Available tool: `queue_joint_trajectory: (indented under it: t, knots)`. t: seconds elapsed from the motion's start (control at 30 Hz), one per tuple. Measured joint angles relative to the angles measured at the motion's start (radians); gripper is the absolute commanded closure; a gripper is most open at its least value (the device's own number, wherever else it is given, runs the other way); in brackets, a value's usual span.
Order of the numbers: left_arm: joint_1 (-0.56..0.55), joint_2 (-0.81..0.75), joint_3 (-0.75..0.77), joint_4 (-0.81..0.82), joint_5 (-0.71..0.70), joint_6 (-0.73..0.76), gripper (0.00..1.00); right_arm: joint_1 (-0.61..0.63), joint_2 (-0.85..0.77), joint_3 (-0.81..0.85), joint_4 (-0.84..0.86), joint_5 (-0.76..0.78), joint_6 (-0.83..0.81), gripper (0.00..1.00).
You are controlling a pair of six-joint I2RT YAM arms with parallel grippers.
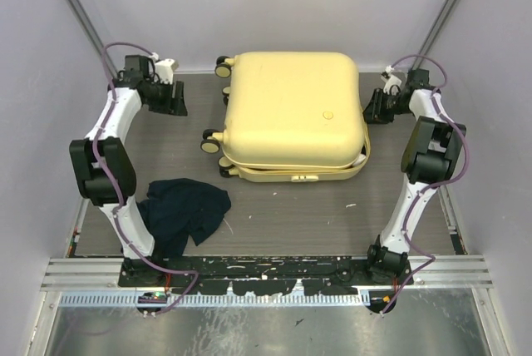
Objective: Pack the luggage
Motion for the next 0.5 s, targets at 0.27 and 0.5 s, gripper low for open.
queue_joint_trajectory:
  t: [0.27,0.5]
  knots:
    - [-0.159,-0.013,-0.125,-0.024,0.069,0.064,0.48,0.077,0.047,0.107,-0.001,0.101,-0.014,0.99]
    - [-0.249,-0.196,-0.340,-0.060,0.172,0.124,0.51,0.196,0.190,0.331,0.076,0.153,0.009,0.89]
